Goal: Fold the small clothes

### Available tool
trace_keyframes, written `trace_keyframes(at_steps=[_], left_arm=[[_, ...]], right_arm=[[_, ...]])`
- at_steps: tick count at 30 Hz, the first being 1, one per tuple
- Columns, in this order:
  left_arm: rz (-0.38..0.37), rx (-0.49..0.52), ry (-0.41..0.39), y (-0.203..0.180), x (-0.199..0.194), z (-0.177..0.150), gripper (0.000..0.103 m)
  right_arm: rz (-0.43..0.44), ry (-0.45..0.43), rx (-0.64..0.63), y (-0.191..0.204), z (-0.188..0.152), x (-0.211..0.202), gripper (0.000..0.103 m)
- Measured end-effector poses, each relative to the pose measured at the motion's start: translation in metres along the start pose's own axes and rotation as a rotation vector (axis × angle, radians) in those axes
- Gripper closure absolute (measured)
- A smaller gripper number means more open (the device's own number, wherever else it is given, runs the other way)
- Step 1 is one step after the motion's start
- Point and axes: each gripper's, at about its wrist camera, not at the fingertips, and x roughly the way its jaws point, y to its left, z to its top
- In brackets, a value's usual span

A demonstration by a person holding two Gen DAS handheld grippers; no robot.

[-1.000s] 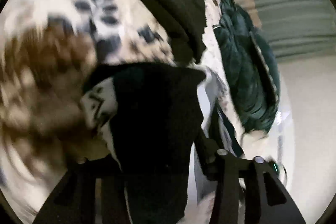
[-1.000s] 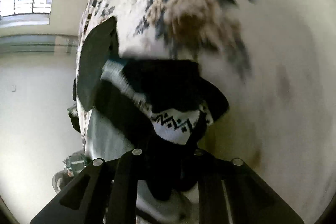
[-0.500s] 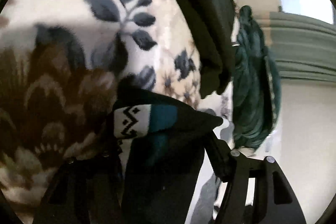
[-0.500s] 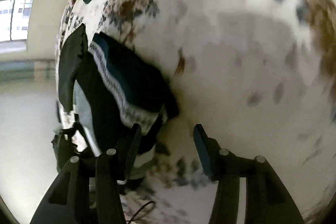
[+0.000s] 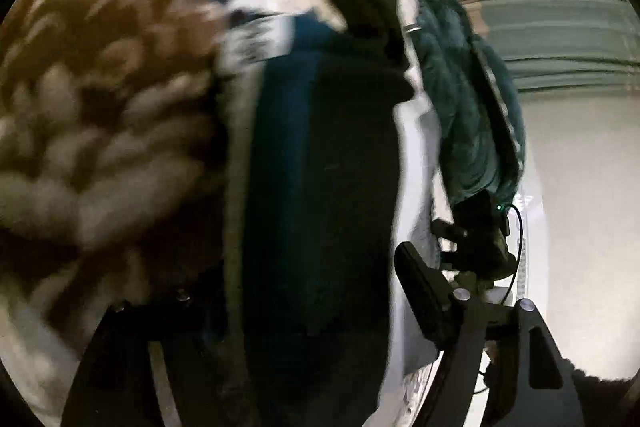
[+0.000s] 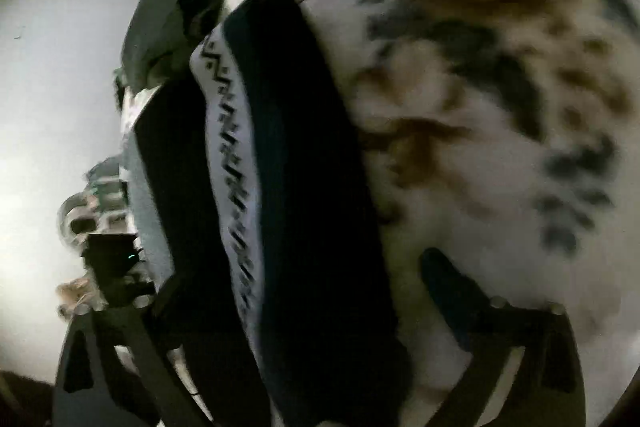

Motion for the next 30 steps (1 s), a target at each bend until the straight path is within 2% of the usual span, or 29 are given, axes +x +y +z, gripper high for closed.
trace_keyframes(at_steps=[1,2,3,5,7,9,10,11,13,14,15,16,17,19,20,21,22,23,24,27,30], left_arm=[[0.0,0.034,0.006,-0.007,0.002,0.003,0.066],[0.013,0.068,0.022,-0.015,0.003,0.008,0.068],[0.023,0.111,0.041,-0.024,0.002,0.016,0.068],[0.011,0.134,0.058,-0.033,-0.007,0.035,0.069],[0.022,0.173,0.061,-0.042,-0.015,0.058,0.069],[0.035,0.204,0.119,-0.041,-0.014,0.08,0.045],[0.064,0.213,0.14,-0.038,-0.011,0.083,0.03],[0.1,0.217,0.165,-0.031,-0.009,0.083,0.03],[0.112,0.183,0.228,-0.015,0.001,0.078,0.03],[0.117,0.17,0.247,-0.007,0.006,0.072,0.03],[0.099,0.16,0.262,-0.004,0.012,0.067,0.028],[0.09,0.159,0.264,-0.001,0.018,0.061,0.025],[0.093,0.167,0.25,-0.001,0.018,0.058,0.025],[0.076,0.175,0.221,-0.006,0.017,0.053,0.026],[0.074,0.183,0.206,-0.01,0.016,0.052,0.032],[0.058,0.197,0.183,-0.016,0.014,0.05,0.043],[0.051,0.205,0.176,-0.02,0.014,0.051,0.069],[0.047,0.218,0.168,-0.026,0.013,0.052,0.071],[0.047,0.25,0.154,-0.034,0.007,0.052,0.073],[0.026,0.288,0.144,-0.048,-0.004,0.057,0.076],[-0.012,0.305,0.146,-0.061,-0.023,0.077,0.076]], right_arm=[[0.039,0.008,-0.005,0.003,0.002,0.0,0.012],[0.092,0.027,-0.028,0.01,0.0,0.0,0.032],[0.089,0.045,-0.04,0.014,-0.003,0.002,0.074],[0.067,0.025,-0.027,0.022,-0.014,0.0,0.075],[0.121,-0.024,0.047,0.023,-0.032,-0.01,0.078],[0.21,-0.079,0.14,0.024,-0.057,-0.023,0.079],[0.247,-0.089,0.166,0.025,-0.07,-0.025,0.079],[0.238,-0.095,0.178,0.024,-0.077,-0.025,0.078],[0.108,-0.148,0.204,0.013,-0.092,-0.026,0.065],[0.09,-0.171,0.242,0.005,-0.096,-0.026,0.055],[0.084,-0.188,0.291,-0.006,-0.1,-0.024,0.037],[0.125,-0.206,0.325,-0.015,-0.103,-0.021,0.031],[0.196,-0.213,0.346,-0.022,-0.105,-0.012,0.03],[0.252,-0.191,0.339,-0.024,-0.103,0.008,0.03],[0.254,-0.187,0.332,-0.023,-0.101,0.016,0.029],[0.254,-0.193,0.325,-0.02,-0.098,0.022,0.027],[0.248,-0.202,0.307,-0.014,-0.094,0.026,0.031],[0.241,-0.208,0.293,-0.008,-0.093,0.024,0.042],[0.258,-0.214,0.274,0.0,-0.092,0.025,0.076],[0.222,-0.254,0.248,0.017,-0.09,0.014,0.077],[0.208,-0.291,0.245,0.038,-0.095,0.0,0.079]])
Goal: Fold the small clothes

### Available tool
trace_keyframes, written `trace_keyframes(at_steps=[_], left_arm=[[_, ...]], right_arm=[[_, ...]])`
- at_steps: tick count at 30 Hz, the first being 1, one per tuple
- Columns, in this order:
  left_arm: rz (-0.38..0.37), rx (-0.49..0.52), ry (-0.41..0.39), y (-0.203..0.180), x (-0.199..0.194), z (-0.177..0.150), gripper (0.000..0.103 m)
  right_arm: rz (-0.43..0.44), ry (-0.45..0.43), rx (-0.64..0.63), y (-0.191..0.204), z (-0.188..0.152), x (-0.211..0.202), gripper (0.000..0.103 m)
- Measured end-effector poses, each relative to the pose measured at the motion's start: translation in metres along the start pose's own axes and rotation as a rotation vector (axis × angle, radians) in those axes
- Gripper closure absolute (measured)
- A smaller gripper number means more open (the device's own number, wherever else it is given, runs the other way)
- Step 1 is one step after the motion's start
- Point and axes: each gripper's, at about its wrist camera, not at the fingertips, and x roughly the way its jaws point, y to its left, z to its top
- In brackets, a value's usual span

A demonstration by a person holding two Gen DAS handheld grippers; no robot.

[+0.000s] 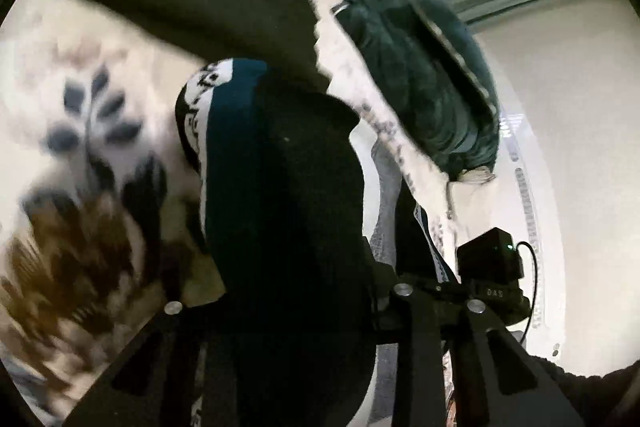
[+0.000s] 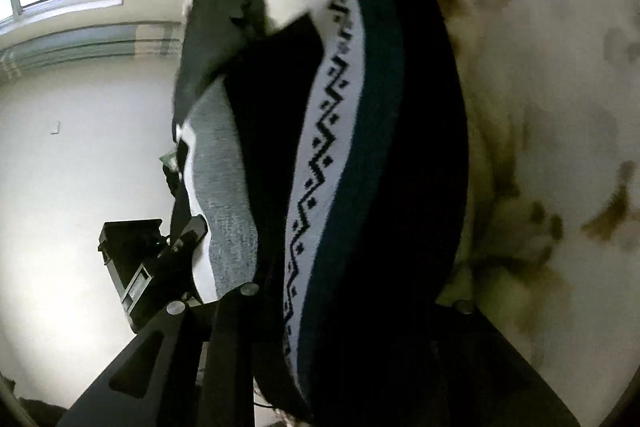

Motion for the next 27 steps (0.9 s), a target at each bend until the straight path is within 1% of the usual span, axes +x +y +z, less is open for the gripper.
trace_keyframes(at_steps=[1,4,5,8,10,12,13,14,15,17,19,20,21,22,24,26,27], left_arm=[[-0.006,0.009,-0.002,-0.001,-0.006,0.006,0.076],[-0.023,0.043,-0.003,-0.008,-0.029,0.043,0.076],[-0.021,0.056,-0.005,-0.01,-0.036,0.058,0.076],[-0.024,0.084,-0.01,-0.014,-0.053,0.114,0.076],[-0.019,0.112,-0.02,-0.012,-0.059,0.154,0.076],[-0.002,0.141,-0.027,-0.004,-0.059,0.196,0.076],[0.003,0.148,-0.028,0.0,-0.053,0.209,0.076],[0.012,0.149,-0.027,0.007,-0.049,0.226,0.076],[0.023,0.148,-0.027,0.017,-0.045,0.242,0.076],[0.071,0.157,-0.028,0.035,-0.034,0.266,0.076],[0.128,0.17,-0.028,0.052,-0.019,0.282,0.075],[0.142,0.153,-0.02,0.062,-0.011,0.285,0.075],[0.163,0.132,0.002,0.075,0.0,0.289,0.075],[0.174,0.126,0.015,0.082,0.005,0.289,0.072],[0.202,0.134,0.039,0.091,0.01,0.289,0.068],[0.208,0.136,0.051,0.091,0.004,0.286,0.064],[0.224,0.137,0.05,0.089,-0.002,0.282,0.063]], right_arm=[[-0.006,-0.01,-0.012,0.009,-0.008,-0.006,0.079],[-0.003,-0.055,-0.048,0.048,-0.006,-0.022,0.079],[-0.003,-0.075,-0.058,0.067,-0.002,-0.024,0.079],[0.005,-0.118,-0.074,0.106,0.012,-0.024,0.079],[0.016,-0.151,-0.073,0.13,0.033,-0.015,0.079],[0.03,-0.181,-0.076,0.154,0.062,-0.003,0.079],[0.033,-0.192,-0.08,0.165,0.081,0.006,0.079],[0.037,-0.198,-0.086,0.174,0.091,0.011,0.079],[0.045,-0.204,-0.088,0.184,0.11,0.03,0.079],[0.042,-0.206,-0.093,0.193,0.141,0.053,0.079],[0.052,-0.199,-0.092,0.195,0.17,0.077,0.079],[0.055,-0.186,-0.089,0.194,0.184,0.092,0.079],[0.033,-0.174,-0.099,0.195,0.201,0.109,0.079],[0.02,-0.159,-0.1,0.199,0.216,0.123,0.079],[-0.017,-0.149,-0.091,0.193,0.234,0.14,0.079],[-0.051,-0.127,-0.073,0.185,0.243,0.147,0.075],[-0.076,-0.117,-0.051,0.184,0.248,0.149,0.067]])
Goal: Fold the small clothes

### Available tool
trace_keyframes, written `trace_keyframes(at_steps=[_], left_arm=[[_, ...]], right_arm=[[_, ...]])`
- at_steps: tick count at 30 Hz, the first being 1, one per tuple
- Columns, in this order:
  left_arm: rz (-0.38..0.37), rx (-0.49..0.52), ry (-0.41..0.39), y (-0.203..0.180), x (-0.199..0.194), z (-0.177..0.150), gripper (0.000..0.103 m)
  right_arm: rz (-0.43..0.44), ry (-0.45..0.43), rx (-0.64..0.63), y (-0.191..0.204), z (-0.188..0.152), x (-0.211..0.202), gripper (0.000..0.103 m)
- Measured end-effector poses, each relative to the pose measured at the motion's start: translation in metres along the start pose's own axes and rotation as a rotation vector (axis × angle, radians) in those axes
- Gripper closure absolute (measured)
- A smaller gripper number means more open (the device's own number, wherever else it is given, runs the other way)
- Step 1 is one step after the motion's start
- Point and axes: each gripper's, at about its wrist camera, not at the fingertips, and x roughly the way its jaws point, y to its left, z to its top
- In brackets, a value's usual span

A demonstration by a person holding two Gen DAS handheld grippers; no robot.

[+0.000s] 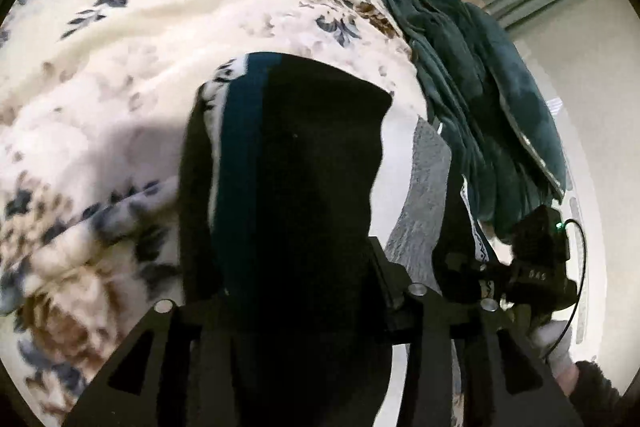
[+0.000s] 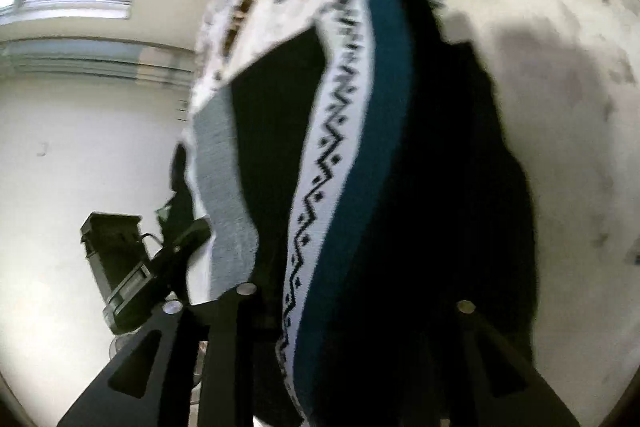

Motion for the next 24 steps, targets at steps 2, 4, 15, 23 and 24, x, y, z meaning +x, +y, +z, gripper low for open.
trace_keyframes(at_steps=[2,4,15,23,24], left_arm=[[0.068,0.015,-0.023,-0.006,-0.012,-0.011,0.048],[0.236,0.044,-0.046,-0.018,-0.021,-0.019,0.03],[0.595,0.141,-0.105,-0.078,-0.054,-0.069,0.003],[0.623,0.212,-0.176,-0.14,-0.12,-0.097,0.003],[0.62,0.216,-0.185,-0.148,-0.131,-0.102,0.003]], right_arm=[[-0.122,-0.03,-0.028,0.002,-0.003,-0.013,0.049],[-0.276,-0.086,-0.08,0.008,-0.016,-0.028,0.04],[-0.83,-0.294,-0.299,0.085,-0.128,-0.079,0.0],[-0.911,-0.41,-0.325,0.146,-0.178,-0.137,0.0],[-0.916,-0.42,-0.329,0.153,-0.185,-0.146,0.0]])
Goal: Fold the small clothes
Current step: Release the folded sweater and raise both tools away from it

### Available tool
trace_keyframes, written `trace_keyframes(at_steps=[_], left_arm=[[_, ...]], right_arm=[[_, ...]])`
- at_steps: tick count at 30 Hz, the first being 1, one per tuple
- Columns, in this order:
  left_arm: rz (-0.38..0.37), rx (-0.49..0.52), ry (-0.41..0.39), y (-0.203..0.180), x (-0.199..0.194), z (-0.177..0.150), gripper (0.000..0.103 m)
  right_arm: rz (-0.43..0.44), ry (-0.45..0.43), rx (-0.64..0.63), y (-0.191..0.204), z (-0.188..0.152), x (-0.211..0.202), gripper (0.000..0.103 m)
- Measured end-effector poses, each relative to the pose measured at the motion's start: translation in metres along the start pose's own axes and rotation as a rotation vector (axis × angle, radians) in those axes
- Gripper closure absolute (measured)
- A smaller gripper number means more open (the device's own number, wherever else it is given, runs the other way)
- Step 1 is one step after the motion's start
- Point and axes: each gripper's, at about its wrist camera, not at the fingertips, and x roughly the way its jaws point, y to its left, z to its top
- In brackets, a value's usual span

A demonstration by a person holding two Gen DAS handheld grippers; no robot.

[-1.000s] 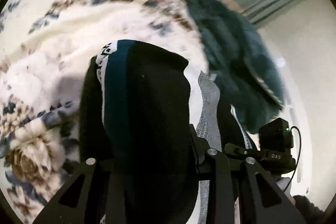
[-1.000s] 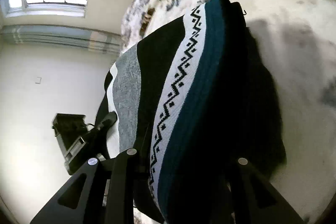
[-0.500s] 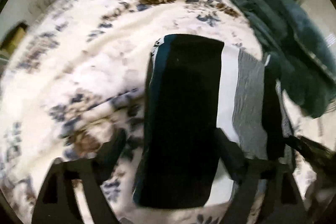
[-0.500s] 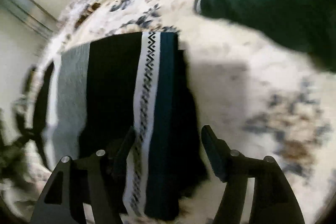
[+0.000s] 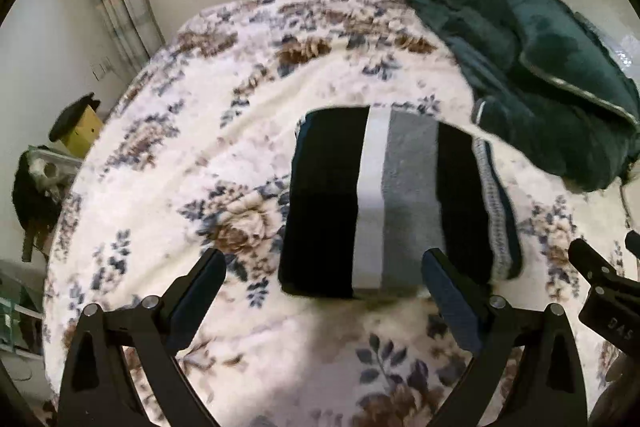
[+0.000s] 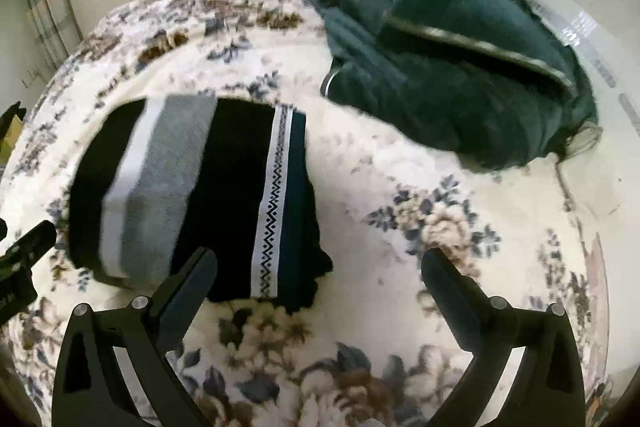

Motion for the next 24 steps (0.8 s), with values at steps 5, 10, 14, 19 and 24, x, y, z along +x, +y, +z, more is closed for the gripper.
trace_keyframes(at_steps=[5,10,14,19,24], left_arm=[[-0.025,-0.005,-0.055,0.0,-0.079,-0.004,0.003],[-0.035,-0.002,-0.113,0.001,-0.166,-0.011,0.003],[-0.015,0.009,-0.159,0.0,-0.232,-0.022,0.003],[-0.03,0.011,-0.188,-0.003,-0.297,-0.036,0.003],[-0.027,0.003,-0.238,-0.005,-0.347,-0.051,0.003]], right_arm=[[0.003,-0.057,-0.013,-0.011,-0.005,-0.084,0.0],[0.013,-0.133,-0.004,-0.029,-0.017,-0.19,0.0],[0.03,-0.188,0.004,-0.042,-0.027,-0.269,0.0],[0.035,-0.253,-0.004,-0.058,-0.048,-0.362,0.0],[0.055,-0.284,0.0,-0.072,-0.07,-0.436,0.0]])
